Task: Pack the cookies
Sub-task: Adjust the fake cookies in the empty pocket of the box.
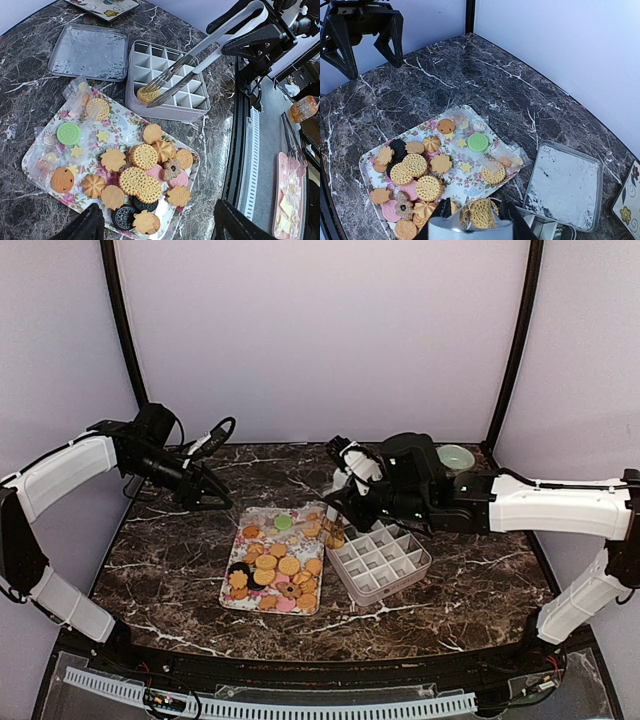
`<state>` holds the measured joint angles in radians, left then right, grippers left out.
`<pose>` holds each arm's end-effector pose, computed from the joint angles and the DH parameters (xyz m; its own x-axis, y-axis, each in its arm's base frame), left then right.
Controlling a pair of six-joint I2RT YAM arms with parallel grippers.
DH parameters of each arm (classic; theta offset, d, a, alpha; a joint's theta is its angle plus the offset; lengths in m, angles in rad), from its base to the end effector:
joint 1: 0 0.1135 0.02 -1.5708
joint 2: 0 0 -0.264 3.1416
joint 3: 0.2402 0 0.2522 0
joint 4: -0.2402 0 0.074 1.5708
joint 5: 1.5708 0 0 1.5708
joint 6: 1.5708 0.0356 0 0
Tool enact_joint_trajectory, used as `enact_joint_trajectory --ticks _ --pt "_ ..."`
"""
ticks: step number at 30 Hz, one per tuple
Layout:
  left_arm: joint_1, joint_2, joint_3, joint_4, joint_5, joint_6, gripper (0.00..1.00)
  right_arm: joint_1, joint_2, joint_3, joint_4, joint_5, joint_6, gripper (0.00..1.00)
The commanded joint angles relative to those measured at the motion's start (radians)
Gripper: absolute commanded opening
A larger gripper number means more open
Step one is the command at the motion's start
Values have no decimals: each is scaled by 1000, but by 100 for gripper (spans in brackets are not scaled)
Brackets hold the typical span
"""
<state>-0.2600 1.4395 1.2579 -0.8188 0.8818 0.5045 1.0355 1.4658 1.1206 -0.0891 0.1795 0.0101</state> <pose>0.2726 -0.1010 0.3087 -0.4384 0.4346 -0.7867 0.8889 0.3394 -0.3077 0.1799 0.2910 0.3037 -0.2223 -0.3554 -0.9079 -0.7615 0.6448 -0.0660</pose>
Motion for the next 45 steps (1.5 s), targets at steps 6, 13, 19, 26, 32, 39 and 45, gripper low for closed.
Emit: enact_joint_trajectory --ticks 6,13,19,26,32,39,45 --pt "7 -19 24 -42 35 19 78 7 4 25 35 46 -27 31" --pt "8 -16 30 -46 45 19 78 8 8 25 28 65 -43 30" --pt "7 -13 29 -51 52 18 77 0 -5 25 18 77 -42 20" --pt "8 -14 32 -54 53 16 77 -49 -40 25 -13 -9 -36 15" --pt "9 -14 32 -56 47 19 77 -71 -45 25 -28 -89 -65 15" --pt "9 -13 33 -56 46 20 77 -78 -14 25 -49 -120 -130 13" --pt "9 -7 35 -54 45 16 77 -96 4 49 -49 -126 -133 12"
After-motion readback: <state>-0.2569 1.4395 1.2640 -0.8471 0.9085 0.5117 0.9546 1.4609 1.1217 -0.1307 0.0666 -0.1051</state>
